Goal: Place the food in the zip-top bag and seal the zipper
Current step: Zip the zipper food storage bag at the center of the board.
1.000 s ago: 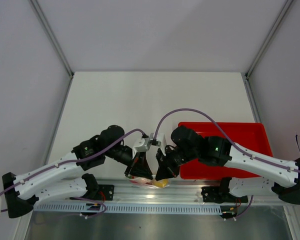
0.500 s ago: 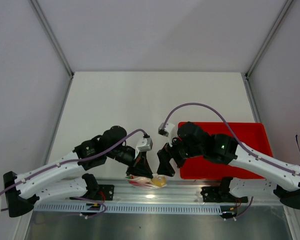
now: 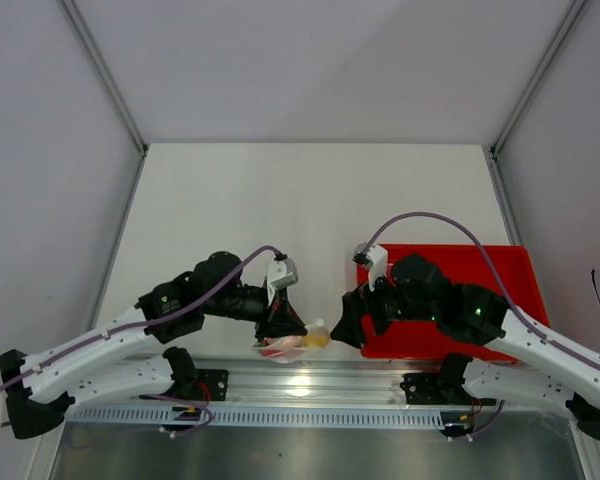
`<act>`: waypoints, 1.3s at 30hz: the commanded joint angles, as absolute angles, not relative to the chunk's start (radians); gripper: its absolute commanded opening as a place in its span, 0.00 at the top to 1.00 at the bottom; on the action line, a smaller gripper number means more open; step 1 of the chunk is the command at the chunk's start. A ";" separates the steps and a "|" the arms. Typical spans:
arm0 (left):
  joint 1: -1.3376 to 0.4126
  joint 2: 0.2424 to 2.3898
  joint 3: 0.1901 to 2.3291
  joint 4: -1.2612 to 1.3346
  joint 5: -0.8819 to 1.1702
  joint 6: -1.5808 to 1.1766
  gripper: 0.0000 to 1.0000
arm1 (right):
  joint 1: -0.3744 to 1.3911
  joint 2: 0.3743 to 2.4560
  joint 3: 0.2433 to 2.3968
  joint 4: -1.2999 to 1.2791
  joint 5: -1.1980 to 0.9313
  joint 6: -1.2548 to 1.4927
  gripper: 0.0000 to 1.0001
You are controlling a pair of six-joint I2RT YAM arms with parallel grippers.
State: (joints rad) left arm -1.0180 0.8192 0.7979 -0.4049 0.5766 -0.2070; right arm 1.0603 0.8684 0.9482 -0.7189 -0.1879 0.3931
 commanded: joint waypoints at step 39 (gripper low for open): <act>-1.017 0.721 0.775 -0.066 0.589 -0.457 0.99 | 1.138 0.747 0.779 -0.109 -0.345 0.463 1.00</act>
State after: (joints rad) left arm -1.0180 0.7147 0.7647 -0.1211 0.5667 -0.4450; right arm 1.1305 0.7425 0.7753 -0.1577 -0.3607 0.4629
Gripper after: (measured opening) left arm 0.009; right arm 0.073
